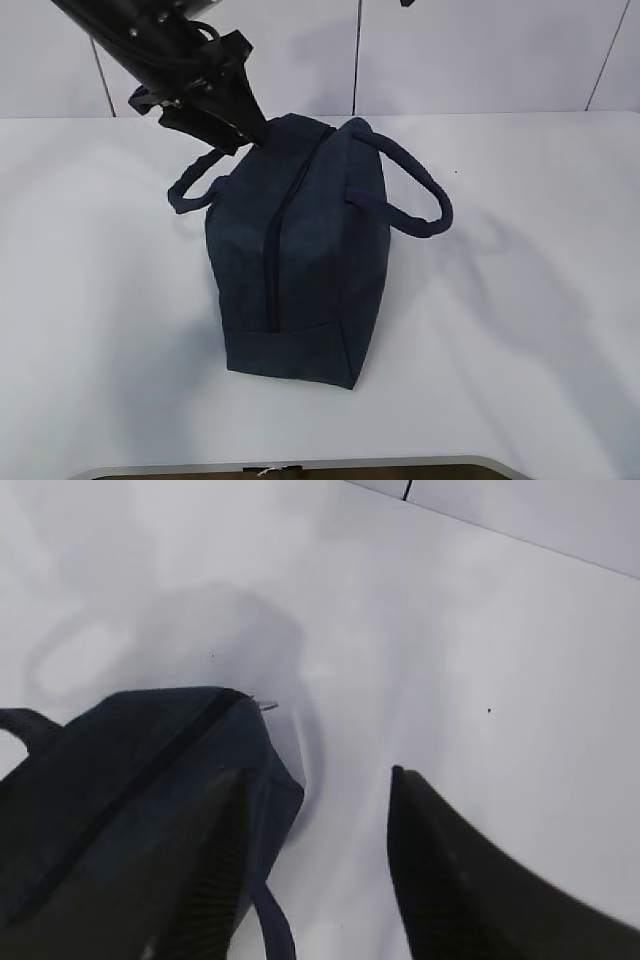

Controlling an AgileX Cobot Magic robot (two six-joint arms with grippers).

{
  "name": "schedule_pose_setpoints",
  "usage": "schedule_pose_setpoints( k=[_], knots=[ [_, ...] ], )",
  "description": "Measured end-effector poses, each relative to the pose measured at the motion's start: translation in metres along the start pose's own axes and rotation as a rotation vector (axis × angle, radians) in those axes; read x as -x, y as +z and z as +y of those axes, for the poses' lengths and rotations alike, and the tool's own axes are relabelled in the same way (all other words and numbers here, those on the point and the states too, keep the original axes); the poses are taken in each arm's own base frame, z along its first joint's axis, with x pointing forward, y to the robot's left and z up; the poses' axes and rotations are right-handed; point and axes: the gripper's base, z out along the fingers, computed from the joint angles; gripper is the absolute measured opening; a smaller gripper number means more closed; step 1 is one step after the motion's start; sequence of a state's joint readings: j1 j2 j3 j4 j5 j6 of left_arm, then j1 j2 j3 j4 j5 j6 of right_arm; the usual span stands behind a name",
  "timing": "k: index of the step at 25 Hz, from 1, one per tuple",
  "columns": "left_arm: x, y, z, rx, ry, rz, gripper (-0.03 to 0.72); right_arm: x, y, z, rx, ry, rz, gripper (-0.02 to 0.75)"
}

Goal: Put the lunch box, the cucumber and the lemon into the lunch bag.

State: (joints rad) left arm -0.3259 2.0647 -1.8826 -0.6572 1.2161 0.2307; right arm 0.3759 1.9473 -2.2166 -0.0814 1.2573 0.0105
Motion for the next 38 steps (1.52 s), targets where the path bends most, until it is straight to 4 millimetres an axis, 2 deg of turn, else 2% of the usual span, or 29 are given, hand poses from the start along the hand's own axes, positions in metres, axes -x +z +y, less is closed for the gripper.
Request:
schedule_pose_setpoints(
  k=[5, 13, 17, 23, 32, 38],
  knots=[
    [-0.004, -0.025, -0.007, 0.1, -0.007, -0.024, 0.324, -0.017, -0.032, -0.002, 0.002, 0.0, 0.005, 0.375],
    [-0.015, -0.082, -0.041, 0.144, 0.047, -0.139, 0.326, -0.05, -0.071, -0.004, 0.014, 0.003, 0.025, 0.375],
    [-0.031, -0.107, -0.055, 0.172, 0.065, -0.174, 0.326, -0.071, -0.087, -0.001, 0.052, 0.015, 0.04, 0.374],
    [-0.074, -0.138, -0.068, 0.257, 0.091, -0.187, 0.326, -0.102, -0.115, -0.002, 0.063, 0.019, 0.034, 0.374],
    [-0.153, -0.188, -0.094, 0.314, 0.147, -0.273, 0.323, -0.154, -0.15, 0.004, 0.142, 0.044, 0.022, 0.374],
    [-0.201, -0.214, -0.104, 0.376, 0.197, -0.352, 0.319, -0.187, -0.181, 0.002, 0.143, 0.044, -0.042, 0.374]
  ],
)
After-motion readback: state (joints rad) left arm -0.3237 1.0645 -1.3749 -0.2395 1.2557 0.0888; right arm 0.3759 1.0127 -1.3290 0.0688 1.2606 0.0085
